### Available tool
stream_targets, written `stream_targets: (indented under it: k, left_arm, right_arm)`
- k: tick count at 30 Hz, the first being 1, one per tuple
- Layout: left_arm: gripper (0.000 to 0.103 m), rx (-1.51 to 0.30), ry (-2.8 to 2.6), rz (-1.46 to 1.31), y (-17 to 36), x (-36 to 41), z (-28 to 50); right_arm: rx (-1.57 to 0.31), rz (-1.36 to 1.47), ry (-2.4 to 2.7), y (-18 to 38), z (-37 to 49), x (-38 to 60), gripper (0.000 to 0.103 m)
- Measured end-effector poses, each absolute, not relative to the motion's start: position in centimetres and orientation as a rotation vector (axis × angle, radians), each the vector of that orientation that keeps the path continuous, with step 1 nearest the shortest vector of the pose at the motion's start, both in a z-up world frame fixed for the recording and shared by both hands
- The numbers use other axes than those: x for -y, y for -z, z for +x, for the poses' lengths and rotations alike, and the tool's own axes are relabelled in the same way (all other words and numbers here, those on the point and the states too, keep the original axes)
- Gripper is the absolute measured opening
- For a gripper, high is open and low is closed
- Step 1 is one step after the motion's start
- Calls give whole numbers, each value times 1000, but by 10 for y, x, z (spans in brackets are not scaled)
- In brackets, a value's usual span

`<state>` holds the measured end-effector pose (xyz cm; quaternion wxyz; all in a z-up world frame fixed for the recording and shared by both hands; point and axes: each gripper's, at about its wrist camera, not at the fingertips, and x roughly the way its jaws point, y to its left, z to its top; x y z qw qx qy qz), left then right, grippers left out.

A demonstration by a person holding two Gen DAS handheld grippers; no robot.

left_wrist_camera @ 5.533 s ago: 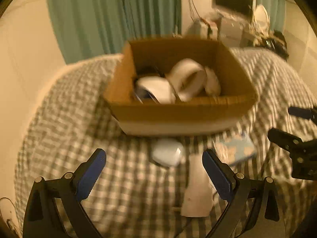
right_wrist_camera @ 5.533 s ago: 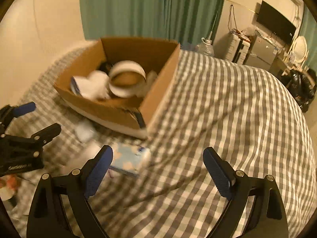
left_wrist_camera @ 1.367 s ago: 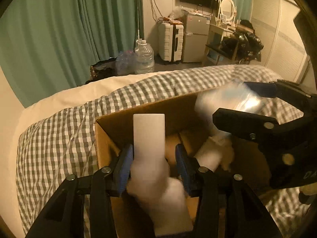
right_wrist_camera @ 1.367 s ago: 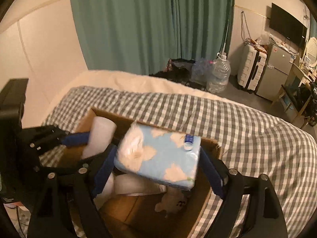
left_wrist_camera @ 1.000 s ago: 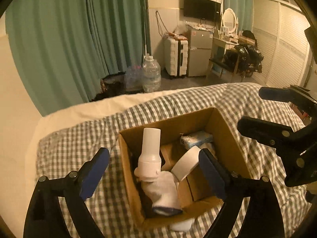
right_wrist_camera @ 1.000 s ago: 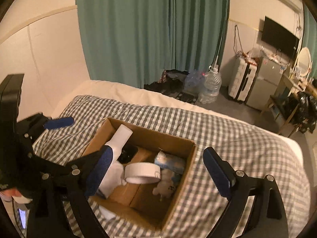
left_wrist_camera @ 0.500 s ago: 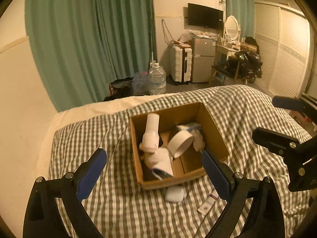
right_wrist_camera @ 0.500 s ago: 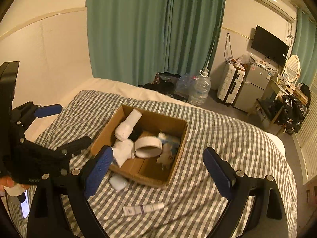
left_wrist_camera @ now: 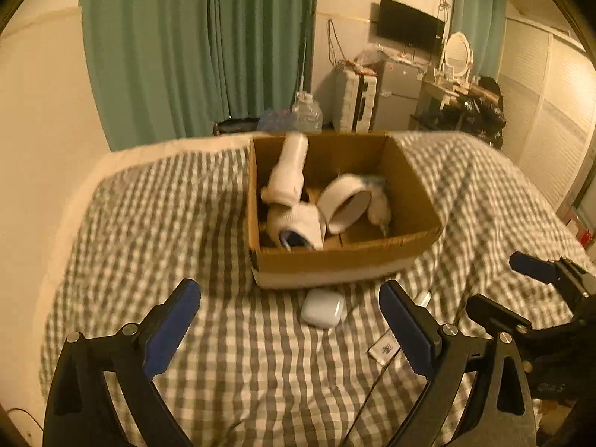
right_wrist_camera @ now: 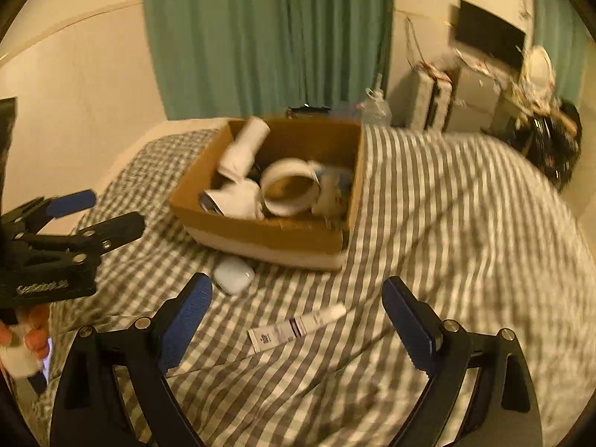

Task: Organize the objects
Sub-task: 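Withdraw both tools from the box toward the earbud case and tube, then grasp the white earbud case with the left tool while the right tool grasps the toothpaste tube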

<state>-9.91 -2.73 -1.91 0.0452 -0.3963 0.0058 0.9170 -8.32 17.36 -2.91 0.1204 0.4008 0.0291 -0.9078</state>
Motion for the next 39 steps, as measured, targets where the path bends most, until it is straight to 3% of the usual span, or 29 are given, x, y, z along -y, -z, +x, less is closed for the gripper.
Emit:
stream_targets:
  k: [4, 8, 13, 18, 21, 24, 27, 34, 39]
  left_arm:
    - [99, -58, -2802, -1277, 58, 21, -106]
    - [99, -88, -2797, -1346, 86, 20, -115]
    - [99, -54, -2770, -1422, 106, 24, -123]
    - [99, -30, -2758, -1441, 112, 25, -126]
    - [99, -34, -2758, -1459, 114, 24, -127]
    - [99, -42, -2766, -1456, 114, 23, -125]
    - [99, -50, -2766, -1467, 117, 21, -125]
    - [99, -102, -2756, -1478, 129, -4, -135]
    - [99, -152, -2740, -1522, 150, -24, -152]
  right_arm:
    - [-26, 1327, 2635, 76, -99, -174, 93]
    - [-91, 1471, 2618, 113, -115, -170, 92]
    - [-45, 1587, 2526, 154, -138, -167, 75]
    - [1, 1667, 2477, 175, -155, -169, 75]
    - [-15, 1671, 2469, 180, -158, -166, 74]
    - [-80, 1630, 2468, 179, -153, -159, 49]
    - [-82, 1573, 2477, 170, -144, -160, 41]
    - [-72, 1433, 2463, 137, -132, -175, 32]
    - [-12, 1399, 2466, 134, -126, -195, 31]
